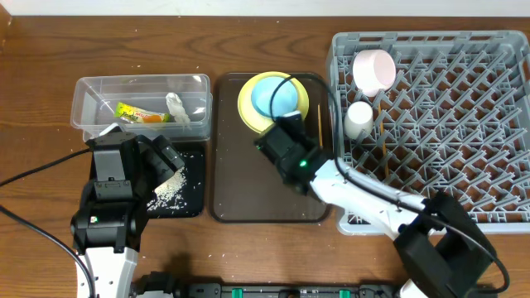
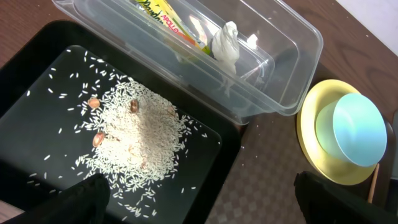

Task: Sort waste into correct bins and load items into the dishwasher rack
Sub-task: 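Grasp the wooden chopstick with the right gripper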

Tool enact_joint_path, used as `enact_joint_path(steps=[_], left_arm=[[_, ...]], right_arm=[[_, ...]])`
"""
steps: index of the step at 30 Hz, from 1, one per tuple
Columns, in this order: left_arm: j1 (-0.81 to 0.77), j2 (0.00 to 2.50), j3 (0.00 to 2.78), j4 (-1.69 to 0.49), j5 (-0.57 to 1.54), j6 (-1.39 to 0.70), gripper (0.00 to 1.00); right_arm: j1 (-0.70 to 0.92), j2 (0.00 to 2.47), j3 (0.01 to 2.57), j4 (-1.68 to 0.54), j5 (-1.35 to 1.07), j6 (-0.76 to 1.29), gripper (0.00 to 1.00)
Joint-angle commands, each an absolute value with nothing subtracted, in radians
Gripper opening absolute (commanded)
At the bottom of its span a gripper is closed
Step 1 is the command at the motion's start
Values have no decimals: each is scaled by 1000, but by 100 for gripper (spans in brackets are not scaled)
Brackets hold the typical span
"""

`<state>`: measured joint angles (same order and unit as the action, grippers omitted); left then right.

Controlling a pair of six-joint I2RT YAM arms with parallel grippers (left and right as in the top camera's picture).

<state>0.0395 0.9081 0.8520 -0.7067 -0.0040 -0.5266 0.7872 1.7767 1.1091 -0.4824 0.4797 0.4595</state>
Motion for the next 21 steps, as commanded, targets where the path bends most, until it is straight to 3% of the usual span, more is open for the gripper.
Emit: enact_joint_path(steps=[1,8,21], left_arm=[[46,909,870,-707,-12,-525,98],[46,909,870,-707,-12,-525,98],[47,909,870,-707,-12,-525,98]], right_arm=[[738,1786,1103,-490,410,476,30],[688,1786,1099,-490,392,657,22],[700,1860,1099,-494,480,669,25]])
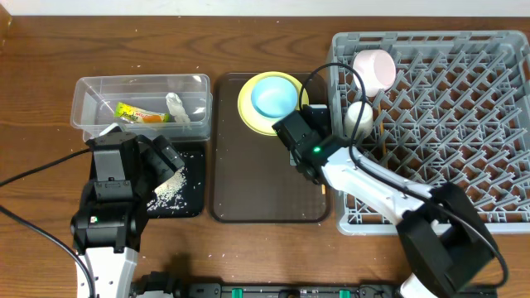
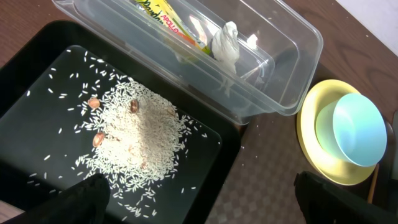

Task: Sort waste into correct bins and load items into the dishwasher rack
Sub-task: 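Grasp the wooden chopstick with the right gripper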

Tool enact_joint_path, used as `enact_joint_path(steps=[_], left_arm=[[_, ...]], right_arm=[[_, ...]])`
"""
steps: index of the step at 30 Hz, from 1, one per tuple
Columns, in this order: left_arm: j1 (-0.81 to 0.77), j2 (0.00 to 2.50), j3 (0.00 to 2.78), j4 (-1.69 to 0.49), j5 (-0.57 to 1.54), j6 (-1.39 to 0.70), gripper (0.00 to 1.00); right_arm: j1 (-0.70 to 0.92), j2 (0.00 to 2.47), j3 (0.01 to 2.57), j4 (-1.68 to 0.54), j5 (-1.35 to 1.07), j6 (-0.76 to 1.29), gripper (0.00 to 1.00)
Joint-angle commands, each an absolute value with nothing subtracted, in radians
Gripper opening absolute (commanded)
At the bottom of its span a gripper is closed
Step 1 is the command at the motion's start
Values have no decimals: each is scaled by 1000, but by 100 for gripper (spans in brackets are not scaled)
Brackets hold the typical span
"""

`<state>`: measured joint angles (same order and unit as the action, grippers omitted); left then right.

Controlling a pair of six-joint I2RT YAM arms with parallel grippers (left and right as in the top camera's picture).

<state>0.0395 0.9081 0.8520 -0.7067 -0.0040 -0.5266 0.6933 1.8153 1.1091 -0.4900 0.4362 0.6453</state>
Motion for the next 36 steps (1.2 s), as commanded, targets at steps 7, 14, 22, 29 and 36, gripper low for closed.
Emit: enact_joint_path(steps=[7,14,22,29,36], left_arm=[[46,909,870,-707,-12,-525,98],[46,909,870,-707,-12,-525,98],[46,909,870,-707,-12,-525,98],[46,909,870,-707,-12,-525,98],[47,909,870,-707,-12,-525,98]], right_arm=[[699,1936,1099,-490,523,668,30],[696,1936,1099,-472,419,669,32],[695,1936,1100,-455,296,669,29],[680,1936,1100,-453,317,642,25],[674,1936,1099,-459,257,642,16]])
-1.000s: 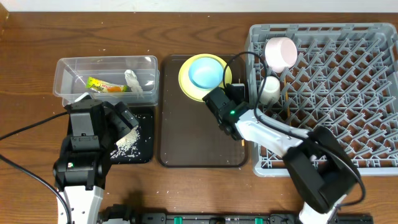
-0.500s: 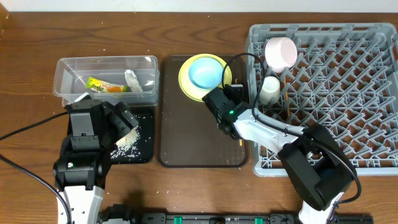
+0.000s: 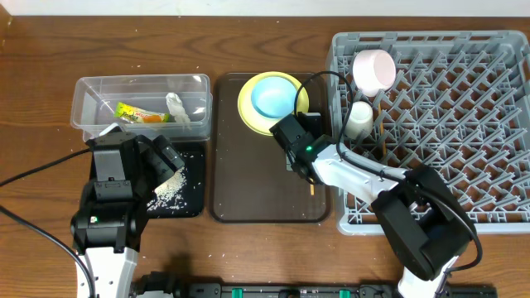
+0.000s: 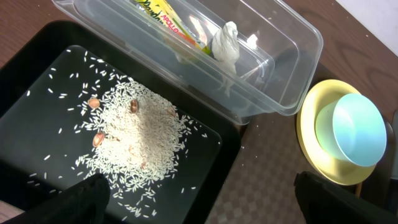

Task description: Sort waste into correct bins and load items into the dishwasher rack

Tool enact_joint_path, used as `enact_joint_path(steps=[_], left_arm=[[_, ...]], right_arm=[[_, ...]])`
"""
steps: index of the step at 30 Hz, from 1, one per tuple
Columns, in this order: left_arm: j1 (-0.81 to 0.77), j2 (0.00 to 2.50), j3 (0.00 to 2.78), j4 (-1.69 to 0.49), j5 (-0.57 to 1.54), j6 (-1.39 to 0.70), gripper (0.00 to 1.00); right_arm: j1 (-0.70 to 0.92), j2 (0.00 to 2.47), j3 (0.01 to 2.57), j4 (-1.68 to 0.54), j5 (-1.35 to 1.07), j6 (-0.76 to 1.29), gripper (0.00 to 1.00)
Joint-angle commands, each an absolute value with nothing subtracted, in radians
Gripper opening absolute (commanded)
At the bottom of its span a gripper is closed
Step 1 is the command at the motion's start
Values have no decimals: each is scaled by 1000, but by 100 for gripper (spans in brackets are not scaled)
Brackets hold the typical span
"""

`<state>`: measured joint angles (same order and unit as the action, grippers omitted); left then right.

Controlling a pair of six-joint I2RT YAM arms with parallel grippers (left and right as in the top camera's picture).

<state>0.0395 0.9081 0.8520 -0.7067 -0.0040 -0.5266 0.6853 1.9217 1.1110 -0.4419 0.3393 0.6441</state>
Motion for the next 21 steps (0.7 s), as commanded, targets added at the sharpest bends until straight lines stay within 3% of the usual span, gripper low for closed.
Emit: enact_joint_path(steps=[1,5,9,21], left_arm=[[47,909,870,-707,-12,-525,98],[46,909,870,-707,-12,-525,98],[47,909,870,-707,-12,-525,98],[47,909,870,-707,-12,-525,98]], right_arm=[[674,1936,1099,-460,246,642,16],[674,1936,1099,-461,235,641,16],[673,1936,1100,-460,235,641,1],[637,1681,1116,-476,284,510,1]])
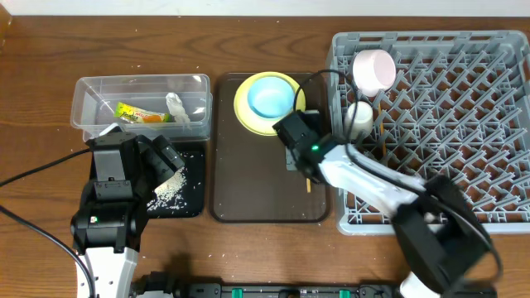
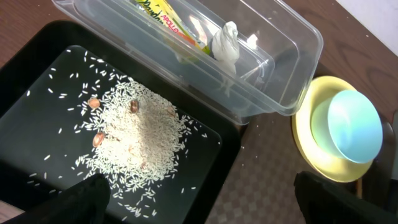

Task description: Sort waste into correct bins and load items into the dishwasher rack

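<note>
A yellow plate (image 1: pixel 245 109) with a light blue bowl (image 1: pixel 271 98) in it sits at the back of the brown tray (image 1: pixel 248 190). My right gripper (image 1: pixel 291 131) lies against the plate's right rim. Its jaws are hidden from above. A wooden chopstick (image 1: pixel 308 182) pokes out from under that arm on the tray's right side. My left gripper (image 2: pixel 199 205) hangs open over the black tray (image 2: pixel 37 118) of spilled rice (image 2: pixel 134 140), holding nothing. The plate (image 2: pixel 305 146) and bowl (image 2: pixel 354 127) also show in the left wrist view.
A clear bin (image 1: pixel 141 101) behind the black tray holds a wrapper (image 1: pixel 141 114) and a crumpled tissue (image 1: pixel 177 108). The grey dishwasher rack (image 1: pixel 447 124) at the right holds a pink cup (image 1: pixel 374 69) and a white cup (image 1: pixel 359 118).
The plate and bowl lie slightly further left on the brown tray. The chopstick's free end has shifted a little left and back with the right arm. The left arm has not moved.
The right gripper was over the tray just below the plate, with the chopstick lying along the tray's right edge. Then it stood over the chopstick by the rack. The chopstick's end then lay further left, and now the plate and bowl have shifted left too.
</note>
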Tool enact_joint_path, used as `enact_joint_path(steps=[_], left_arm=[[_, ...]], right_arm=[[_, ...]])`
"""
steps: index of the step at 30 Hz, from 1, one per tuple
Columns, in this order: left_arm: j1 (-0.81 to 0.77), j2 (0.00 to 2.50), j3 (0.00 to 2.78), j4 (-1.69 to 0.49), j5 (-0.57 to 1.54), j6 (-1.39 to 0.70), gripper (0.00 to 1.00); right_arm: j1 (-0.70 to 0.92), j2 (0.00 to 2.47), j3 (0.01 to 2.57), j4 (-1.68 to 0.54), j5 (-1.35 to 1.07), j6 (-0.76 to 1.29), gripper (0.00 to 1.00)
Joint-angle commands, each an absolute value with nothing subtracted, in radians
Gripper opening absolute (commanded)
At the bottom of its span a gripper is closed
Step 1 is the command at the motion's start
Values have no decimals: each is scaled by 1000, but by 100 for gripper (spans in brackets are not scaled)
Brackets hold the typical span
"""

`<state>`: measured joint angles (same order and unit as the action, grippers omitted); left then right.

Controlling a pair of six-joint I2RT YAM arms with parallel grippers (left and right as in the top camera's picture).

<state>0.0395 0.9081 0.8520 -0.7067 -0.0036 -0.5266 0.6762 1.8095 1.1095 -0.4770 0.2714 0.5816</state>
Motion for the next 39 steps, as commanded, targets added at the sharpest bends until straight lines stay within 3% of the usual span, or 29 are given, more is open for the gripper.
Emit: enact_joint_path(steps=[1,13,19,26,36,39], left_arm=[[46,909,870,-707,-12,-525,98],[47,909,870,-707,-12,-525,98],[47,909,870,-707,-12,-525,98],[47,909,870,-707,-12,-525,98],[47,909,870,-707,-12,-525,98],[47,909,870,-707,-12,-525,98]], right_arm=[[627,1640,1116,-485,284,495,1],[341,1317,1115,-726,276,296,1],[276,1329,1112,-753,-27,178,2],[369,1391,1112,-654,-192,216,16],[674,1526,1112,-464,-192,307,18],[778,1585,1112,-400,-187,420,17]])
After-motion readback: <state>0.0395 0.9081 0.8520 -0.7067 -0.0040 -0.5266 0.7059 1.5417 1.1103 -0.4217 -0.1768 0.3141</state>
